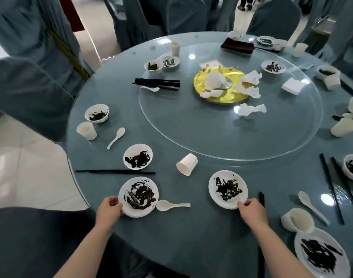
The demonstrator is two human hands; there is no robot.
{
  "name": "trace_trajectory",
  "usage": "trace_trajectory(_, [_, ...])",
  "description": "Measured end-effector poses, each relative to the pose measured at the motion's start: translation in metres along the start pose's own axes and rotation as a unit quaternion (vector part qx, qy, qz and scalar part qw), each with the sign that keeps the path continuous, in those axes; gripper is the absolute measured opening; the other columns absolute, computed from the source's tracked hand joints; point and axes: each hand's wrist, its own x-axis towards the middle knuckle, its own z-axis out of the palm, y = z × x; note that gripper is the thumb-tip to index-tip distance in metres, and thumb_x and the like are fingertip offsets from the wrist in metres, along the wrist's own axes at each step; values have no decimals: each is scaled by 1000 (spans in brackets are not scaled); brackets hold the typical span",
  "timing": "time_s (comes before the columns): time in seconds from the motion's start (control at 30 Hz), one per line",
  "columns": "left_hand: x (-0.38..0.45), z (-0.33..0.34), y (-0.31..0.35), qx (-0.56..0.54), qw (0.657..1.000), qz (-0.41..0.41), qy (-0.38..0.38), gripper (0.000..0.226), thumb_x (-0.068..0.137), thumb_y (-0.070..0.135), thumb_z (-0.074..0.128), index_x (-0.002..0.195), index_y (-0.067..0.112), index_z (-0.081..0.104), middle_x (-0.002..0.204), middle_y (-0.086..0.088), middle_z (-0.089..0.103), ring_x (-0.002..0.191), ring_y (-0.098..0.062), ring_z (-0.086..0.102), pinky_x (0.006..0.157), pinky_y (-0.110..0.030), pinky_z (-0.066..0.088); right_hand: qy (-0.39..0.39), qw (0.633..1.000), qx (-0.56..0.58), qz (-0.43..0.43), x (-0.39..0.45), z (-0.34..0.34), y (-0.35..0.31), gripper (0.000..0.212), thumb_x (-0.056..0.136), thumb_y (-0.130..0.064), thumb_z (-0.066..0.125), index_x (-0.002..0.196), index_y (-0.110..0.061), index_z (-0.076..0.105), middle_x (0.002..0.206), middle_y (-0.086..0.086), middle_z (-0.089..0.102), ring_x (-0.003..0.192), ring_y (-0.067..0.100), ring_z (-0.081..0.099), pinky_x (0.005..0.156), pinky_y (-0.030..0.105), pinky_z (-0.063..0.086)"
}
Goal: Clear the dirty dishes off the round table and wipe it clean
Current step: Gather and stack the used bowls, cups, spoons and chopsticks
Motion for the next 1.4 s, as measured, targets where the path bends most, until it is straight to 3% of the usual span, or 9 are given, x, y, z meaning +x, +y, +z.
trace_trajectory(0.1, [-6,-3,0,-76,997,-22,-5,21,88,-10,54,105,2,58,104,-19,62,92,-27,59,69,-34,52,0,1000,26,16,6,-1,8,15,90,-20,59,92,-5,60,86,8,62,86,31,60,72,34,45])
trace_trajectory(0.2, [-14,-6,-4,-149,988,-30,-16,19,89,-8,57,105,3,57,108,-20,63,96,-29,60,70,-32,52,-19,989,139,35,-1,0,18,13,90,-13,58,90,-1,64,69,13,67,66,28,61,68,42,54])
trace_trajectory(0.4, [-41,3,12,-214,974,17,-72,16,92,-6,54,98,9,57,102,-16,64,89,-26,61,82,-40,51,-119,950,290,5,-31,0,16,11,93,-7,60,99,2,63,76,13,65,66,22,58,59,33,48])
trace_trajectory(0.57, [-59,25,31,-177,972,27,-153,14,92,-3,58,102,6,60,99,-14,70,85,-24,67,72,-32,56,-175,926,330,-58,-58,1,-17,8,95,-8,60,96,0,61,67,6,63,60,17,57,59,30,50])
trace_trajectory(0.77, [-89,52,49,-139,954,19,-264,15,91,2,61,106,3,64,101,-15,72,89,-25,68,80,-35,57,-168,944,258,-122,-80,13,-36,8,94,-13,60,89,-8,64,72,3,66,62,14,57,62,30,52])
trace_trajectory(1.0, [-107,72,51,-110,933,18,-343,16,94,10,60,108,6,66,105,-14,72,91,-23,68,85,-36,56,-166,925,337,-53,-89,16,-10,6,94,-7,60,99,-7,57,85,9,71,70,17,67,64,33,58])
trace_trajectory(1.1, [-115,81,53,-71,933,37,-352,16,98,14,55,106,10,68,100,-11,74,88,-21,70,78,-33,57,-166,925,338,-49,-90,12,1,13,91,-4,63,103,-9,59,82,9,74,72,19,69,69,38,60])
trace_trajectory(1.23, [-117,98,49,10,928,81,-363,14,91,8,65,104,12,69,102,-13,72,88,-23,70,75,-32,59,-119,938,324,-37,-94,6,15,6,92,-5,63,93,0,62,77,9,70,60,13,64,54,25,54])
trace_trajectory(1.4, [-123,124,43,106,922,98,-360,14,85,-1,65,96,8,64,89,-13,68,75,-20,66,75,-41,60,-91,944,317,-8,-95,-2,38,11,95,-11,59,93,-1,63,79,11,68,59,14,64,52,24,54])
